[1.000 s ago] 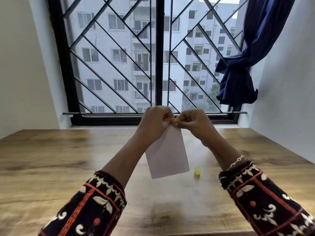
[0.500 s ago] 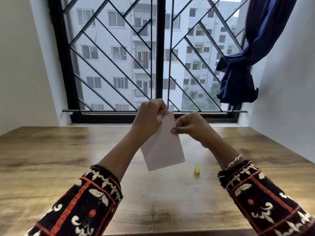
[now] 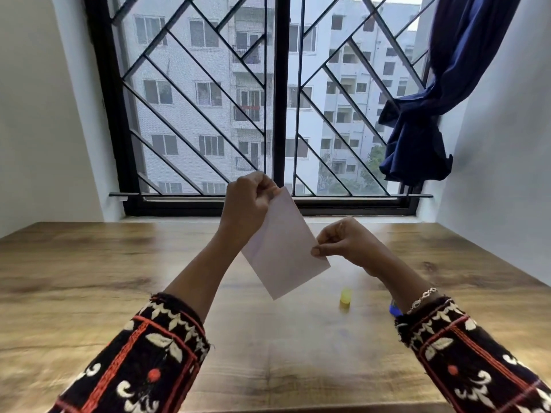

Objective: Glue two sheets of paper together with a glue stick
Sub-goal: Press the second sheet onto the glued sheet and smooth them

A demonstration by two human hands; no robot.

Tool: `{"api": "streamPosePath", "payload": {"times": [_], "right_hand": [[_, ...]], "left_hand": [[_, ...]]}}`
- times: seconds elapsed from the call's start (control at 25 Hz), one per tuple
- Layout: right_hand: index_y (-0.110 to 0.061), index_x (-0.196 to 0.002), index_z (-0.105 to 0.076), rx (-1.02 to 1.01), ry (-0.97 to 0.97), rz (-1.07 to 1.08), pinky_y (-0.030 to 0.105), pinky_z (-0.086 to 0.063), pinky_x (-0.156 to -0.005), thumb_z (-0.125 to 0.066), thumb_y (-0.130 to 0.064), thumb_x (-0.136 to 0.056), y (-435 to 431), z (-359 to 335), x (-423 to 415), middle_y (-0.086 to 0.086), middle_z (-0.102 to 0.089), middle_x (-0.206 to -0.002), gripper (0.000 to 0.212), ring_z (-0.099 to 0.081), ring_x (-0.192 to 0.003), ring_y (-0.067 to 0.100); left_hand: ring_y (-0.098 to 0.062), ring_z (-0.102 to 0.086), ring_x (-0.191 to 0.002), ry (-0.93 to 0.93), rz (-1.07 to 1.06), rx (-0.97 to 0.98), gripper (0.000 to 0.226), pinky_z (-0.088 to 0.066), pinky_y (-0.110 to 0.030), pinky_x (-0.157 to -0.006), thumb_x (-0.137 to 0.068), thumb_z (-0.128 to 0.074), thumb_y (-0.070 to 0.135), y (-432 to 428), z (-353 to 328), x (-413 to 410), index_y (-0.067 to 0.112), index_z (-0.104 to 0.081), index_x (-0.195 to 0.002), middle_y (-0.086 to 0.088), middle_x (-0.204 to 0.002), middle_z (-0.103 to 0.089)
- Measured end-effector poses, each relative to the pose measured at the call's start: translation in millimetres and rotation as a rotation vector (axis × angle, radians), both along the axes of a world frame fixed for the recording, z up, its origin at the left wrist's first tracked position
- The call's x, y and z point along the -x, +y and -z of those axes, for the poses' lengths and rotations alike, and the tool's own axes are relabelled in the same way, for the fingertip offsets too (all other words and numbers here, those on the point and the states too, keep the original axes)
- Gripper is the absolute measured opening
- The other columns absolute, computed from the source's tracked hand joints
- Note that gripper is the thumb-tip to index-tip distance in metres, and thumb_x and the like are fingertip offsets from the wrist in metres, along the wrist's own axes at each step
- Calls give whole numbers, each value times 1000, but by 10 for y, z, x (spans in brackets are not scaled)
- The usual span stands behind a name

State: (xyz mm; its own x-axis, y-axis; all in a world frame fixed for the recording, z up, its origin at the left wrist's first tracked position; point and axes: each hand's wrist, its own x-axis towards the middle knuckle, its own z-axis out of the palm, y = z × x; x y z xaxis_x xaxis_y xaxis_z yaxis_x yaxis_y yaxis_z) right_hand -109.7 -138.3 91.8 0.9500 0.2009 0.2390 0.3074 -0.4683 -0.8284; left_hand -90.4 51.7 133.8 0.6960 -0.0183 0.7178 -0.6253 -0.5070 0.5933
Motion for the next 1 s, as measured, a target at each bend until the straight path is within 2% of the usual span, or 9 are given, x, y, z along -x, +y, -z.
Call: {"api": "streamPosePath", "payload": {"times": [0.24, 0.36, 0.52, 0.6, 0.68, 0.76, 0.8, 0.92, 1.0], "right_hand": [[-7, -64, -69, -30, 20, 26, 25, -43, -66, -73, 1, -69, -139, 113, 7, 2, -68, -61, 10, -59, -61, 11], [-3, -67, -68, -122, 15, 21, 17, -44, -62, -72, 3, -68, -175, 117, 13, 0, -67, -59, 7, -59, -59, 9], [-3, -68, -66, -250, -25, 35, 15, -44, -60, -69, 2, -71, -180, 59, -5, -5, -64, -55, 6, -56, -57, 6], [-4, -68, -66, -256, -54, 52, 13, -44, -59, -68, 2, -72, -173, 16, -19, -7, -64, -53, 8, -55, -55, 3], [-5, -67, -65, -232, -93, 56, 12, -45, -58, -68, 5, -71, -150, -38, -13, -8, -64, -51, 11, -55, -53, 1], [-6, -65, -65, -167, -135, 61, 17, -47, -62, -69, 7, -71, -106, -85, -9, -5, -65, -56, 14, -57, -55, 4], [-7, -65, -66, -123, -154, 71, 24, -48, -66, -70, 6, -70, -78, -105, -11, 2, -66, -60, 14, -59, -60, 9], [-17, -62, -66, 3, -226, 87, 41, -50, -73, -73, 0, -69, 22, -131, -41, 12, -66, -69, 20, -58, -67, 19], [-24, -58, -63, 65, -285, 93, 38, -46, -67, -73, -3, -69, 87, -130, -54, 8, -64, -66, 25, -55, -65, 16]], "left_hand": [[8, -46, -41, 46, -44, 137, 13, -30, -6, -43, -84, -63, 7, 105, 81, -68, 8, -60, -71, 9, -53, -46], [-1, -44, -47, 81, -43, 231, 15, -31, -7, -46, -85, -62, 9, 154, 165, -99, 10, -58, -71, 7, -55, -48], [-10, -39, -53, 179, -12, 456, 29, -35, -25, -55, -86, -60, 8, 213, 310, -196, 17, -53, -60, 2, -57, -48], [-14, -45, -55, 211, -50, 513, 26, -36, -29, -59, -86, -62, 9, 226, 363, -192, 16, -56, -61, -1, -58, -51], [-26, -58, -69, 81, -211, 397, 8, -42, -31, -67, -83, -65, 9, 229, 381, -128, 5, -64, -75, -9, -70, -61], [-29, -60, -85, -162, -301, 122, 16, -42, -28, -79, -78, -69, 8, 169, 321, -4, -1, -66, -91, -17, -87, -65], [-26, -59, -88, -214, -241, -6, 20, -39, -22, -80, -77, -70, 8, 98, 275, 58, -1, -67, -95, -17, -92, -66], [-22, -59, -98, -115, -27, -288, 24, -39, -20, -83, -79, -70, 13, -179, 207, 162, 4, -68, -101, -11, -102, -67], [-25, -61, -101, -18, 16, -423, 21, -45, -31, -87, -80, -67, 13, -280, 208, 150, 7, -69, -100, -10, -103, -69]]}}
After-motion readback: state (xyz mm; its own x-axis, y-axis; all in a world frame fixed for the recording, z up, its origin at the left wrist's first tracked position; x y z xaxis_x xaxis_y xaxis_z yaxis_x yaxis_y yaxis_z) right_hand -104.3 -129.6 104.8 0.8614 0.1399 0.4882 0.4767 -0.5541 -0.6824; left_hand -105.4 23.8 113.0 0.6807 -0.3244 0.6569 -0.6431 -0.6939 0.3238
